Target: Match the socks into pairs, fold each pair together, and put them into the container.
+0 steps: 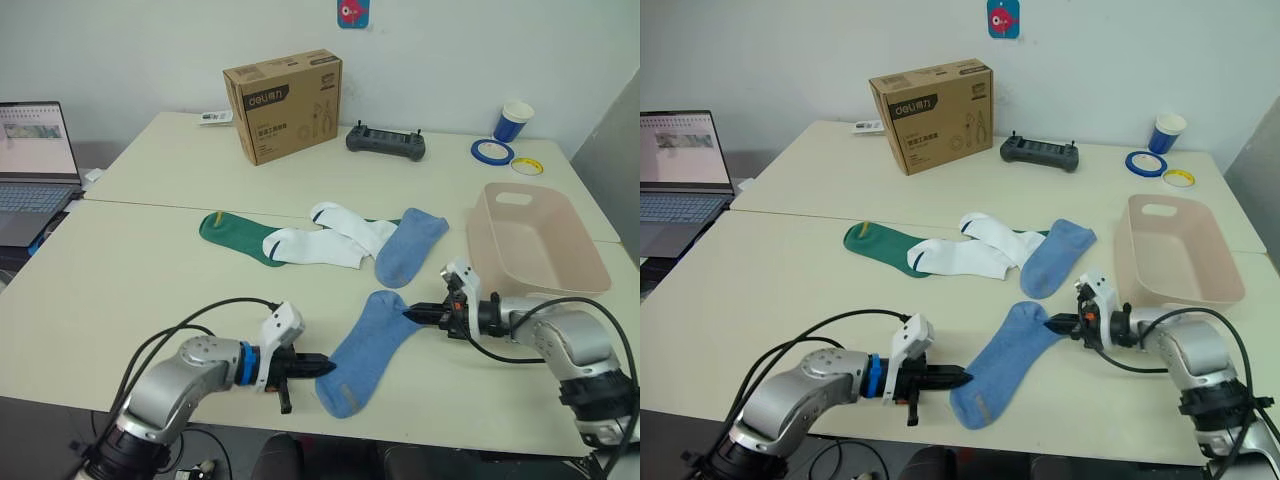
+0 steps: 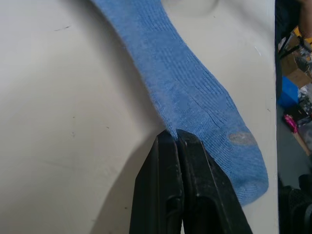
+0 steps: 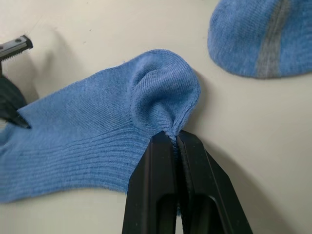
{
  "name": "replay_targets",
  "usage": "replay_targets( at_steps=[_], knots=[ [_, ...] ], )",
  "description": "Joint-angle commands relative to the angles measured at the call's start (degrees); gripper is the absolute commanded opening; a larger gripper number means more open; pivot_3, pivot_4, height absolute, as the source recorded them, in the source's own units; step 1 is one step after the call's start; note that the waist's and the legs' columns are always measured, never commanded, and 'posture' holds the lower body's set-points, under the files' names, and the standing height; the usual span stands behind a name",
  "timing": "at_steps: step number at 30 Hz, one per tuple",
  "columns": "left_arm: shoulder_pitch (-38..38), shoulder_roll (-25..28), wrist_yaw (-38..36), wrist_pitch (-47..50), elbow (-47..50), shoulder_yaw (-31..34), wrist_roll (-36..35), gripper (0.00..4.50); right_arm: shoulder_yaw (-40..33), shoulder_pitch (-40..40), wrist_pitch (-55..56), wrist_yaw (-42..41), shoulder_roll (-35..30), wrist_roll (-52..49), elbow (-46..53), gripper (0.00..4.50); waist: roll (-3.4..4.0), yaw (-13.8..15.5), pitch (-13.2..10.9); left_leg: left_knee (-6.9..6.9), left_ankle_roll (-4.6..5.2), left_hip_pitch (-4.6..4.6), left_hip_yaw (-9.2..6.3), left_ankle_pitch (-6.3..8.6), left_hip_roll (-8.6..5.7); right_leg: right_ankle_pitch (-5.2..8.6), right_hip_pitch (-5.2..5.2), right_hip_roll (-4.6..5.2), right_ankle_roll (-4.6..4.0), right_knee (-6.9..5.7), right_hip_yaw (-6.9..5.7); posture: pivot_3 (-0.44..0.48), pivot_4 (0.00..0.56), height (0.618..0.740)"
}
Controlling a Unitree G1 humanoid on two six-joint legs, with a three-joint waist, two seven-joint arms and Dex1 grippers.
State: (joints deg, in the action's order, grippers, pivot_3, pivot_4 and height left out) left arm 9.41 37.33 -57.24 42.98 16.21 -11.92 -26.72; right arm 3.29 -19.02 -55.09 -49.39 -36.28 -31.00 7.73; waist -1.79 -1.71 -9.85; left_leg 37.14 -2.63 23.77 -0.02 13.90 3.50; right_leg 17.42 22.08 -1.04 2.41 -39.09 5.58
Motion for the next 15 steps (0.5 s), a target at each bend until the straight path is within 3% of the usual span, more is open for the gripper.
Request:
replay_targets(
  at_steps=[1,5,10,14,15],
  knots=[
    [3.65,2.64,-3.77,-3.09,-3.64,0.33,1.34,0.03,-4.25,1.93,-6.18,3.83,0.24,-4.60,8.86,0.00,0.01,-0.08,0.00,0.01,0.00,-0.01,0.00,0.00,0.02,0.00,0.00,-0.02,0.00,0.00,0.01,0.000,0.150,0.740],
    [9.08,4.24,-7.70,-6.44,-9.33,-1.75,3.96,0.03,-6.36,5.01,-11.98,10.29,2.49,-6.70,15.63,0.00,0.01,-0.14,0.00,0.02,0.01,0.00,0.03,-0.01,0.01,0.00,0.02,-0.03,0.01,0.00,0.04,0.000,0.150,0.740],
    [18.41,4.38,-16.21,-9.95,-17.90,-7.24,7.80,0.03,-11.98,11.80,-19.34,24.50,10.94,-6.84,26.95,0.00,0.02,0.02,0.01,-0.03,0.01,0.08,0.00,-0.01,0.04,0.00,0.10,-0.09,0.00,0.00,0.02,0.000,0.150,0.740],
    [22.05,3.20,-19.21,-12.54,-22.89,-9.31,10.34,0.03,-16.46,13.98,-24.32,29.48,16.80,-8.96,31.22,0.00,0.01,-0.04,0.01,-0.06,0.01,0.13,0.03,-0.01,0.02,0.00,0.12,-0.07,0.00,0.02,0.04,0.000,0.150,0.740],
    [22.80,2.76,-19.57,-13.51,-24.33,-9.59,11.08,0.01,-17.59,14.25,-25.56,30.20,18.29,-9.76,32.06,0.25,0.02,-0.17,0.01,-0.07,0.01,0.12,0.06,-0.01,0.02,0.00,0.13,-0.07,0.00,0.02,0.06,0.000,0.150,0.740]
  ],
)
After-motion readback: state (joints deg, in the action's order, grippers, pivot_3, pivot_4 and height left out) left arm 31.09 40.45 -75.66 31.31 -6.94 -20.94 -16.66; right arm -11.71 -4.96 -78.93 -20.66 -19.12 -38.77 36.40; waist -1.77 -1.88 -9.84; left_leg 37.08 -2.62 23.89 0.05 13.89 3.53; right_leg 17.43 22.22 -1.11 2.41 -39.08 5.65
